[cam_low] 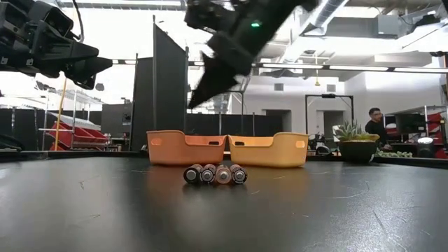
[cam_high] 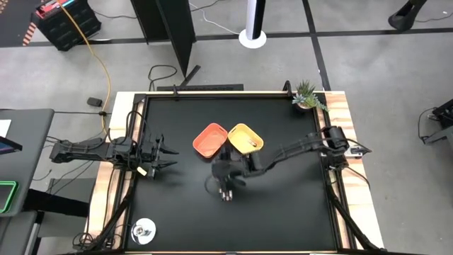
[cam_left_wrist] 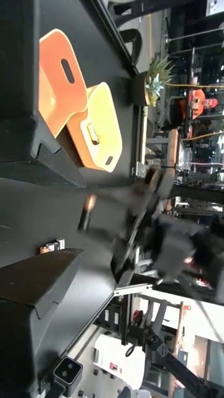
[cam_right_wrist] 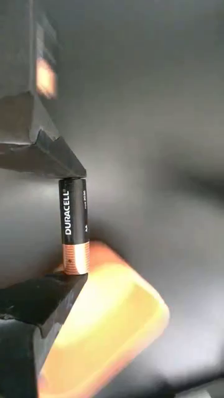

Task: Sort batteries
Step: Put the black battery into the orange bin, then put the white battery into the yellow bin

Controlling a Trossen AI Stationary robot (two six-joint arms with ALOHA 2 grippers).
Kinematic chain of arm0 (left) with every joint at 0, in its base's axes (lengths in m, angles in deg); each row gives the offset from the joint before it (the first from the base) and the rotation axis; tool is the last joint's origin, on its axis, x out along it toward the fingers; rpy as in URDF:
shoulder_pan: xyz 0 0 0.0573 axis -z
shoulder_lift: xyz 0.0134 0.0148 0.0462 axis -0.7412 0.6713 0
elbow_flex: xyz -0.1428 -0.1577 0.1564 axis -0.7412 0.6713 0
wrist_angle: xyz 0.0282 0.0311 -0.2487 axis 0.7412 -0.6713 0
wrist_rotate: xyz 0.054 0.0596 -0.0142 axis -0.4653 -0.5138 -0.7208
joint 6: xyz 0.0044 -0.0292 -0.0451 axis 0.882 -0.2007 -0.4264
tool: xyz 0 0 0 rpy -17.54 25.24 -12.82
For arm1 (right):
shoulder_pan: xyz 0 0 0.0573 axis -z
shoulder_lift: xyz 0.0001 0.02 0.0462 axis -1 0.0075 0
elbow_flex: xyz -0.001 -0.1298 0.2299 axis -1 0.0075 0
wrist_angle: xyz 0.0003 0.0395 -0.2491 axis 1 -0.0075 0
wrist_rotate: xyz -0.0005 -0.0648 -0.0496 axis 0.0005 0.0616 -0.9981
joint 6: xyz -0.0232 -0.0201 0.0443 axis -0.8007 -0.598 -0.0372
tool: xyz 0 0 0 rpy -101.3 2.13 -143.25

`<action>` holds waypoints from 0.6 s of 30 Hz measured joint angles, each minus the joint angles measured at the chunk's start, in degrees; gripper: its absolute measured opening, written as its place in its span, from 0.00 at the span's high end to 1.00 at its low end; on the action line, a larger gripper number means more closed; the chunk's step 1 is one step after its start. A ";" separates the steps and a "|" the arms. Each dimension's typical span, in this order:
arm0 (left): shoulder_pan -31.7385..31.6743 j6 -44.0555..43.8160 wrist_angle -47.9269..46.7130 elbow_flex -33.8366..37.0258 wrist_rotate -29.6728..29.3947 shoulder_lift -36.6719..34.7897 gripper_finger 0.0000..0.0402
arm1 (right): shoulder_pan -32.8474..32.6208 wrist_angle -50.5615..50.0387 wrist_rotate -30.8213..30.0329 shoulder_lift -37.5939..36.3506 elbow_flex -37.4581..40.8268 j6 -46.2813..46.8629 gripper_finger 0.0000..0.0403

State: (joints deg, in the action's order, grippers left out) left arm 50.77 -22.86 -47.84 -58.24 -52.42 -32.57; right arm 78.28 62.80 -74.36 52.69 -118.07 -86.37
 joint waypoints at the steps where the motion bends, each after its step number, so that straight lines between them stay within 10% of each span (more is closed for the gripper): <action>1: 0.00 0.00 0.01 0.00 0.01 0.00 0.58 | 1.16 1.28 -0.03 -0.03 -0.59 -1.58 0.40; 18: 0.00 0.37 0.02 0.00 0.00 0.00 0.58 | 15.04 5.82 3.99 -0.15 -2.75 0.33 0.21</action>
State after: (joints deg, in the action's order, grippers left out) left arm 50.77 -22.49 -47.81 -58.24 -52.42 -32.57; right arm 93.32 68.63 -70.37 52.54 -120.82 -86.04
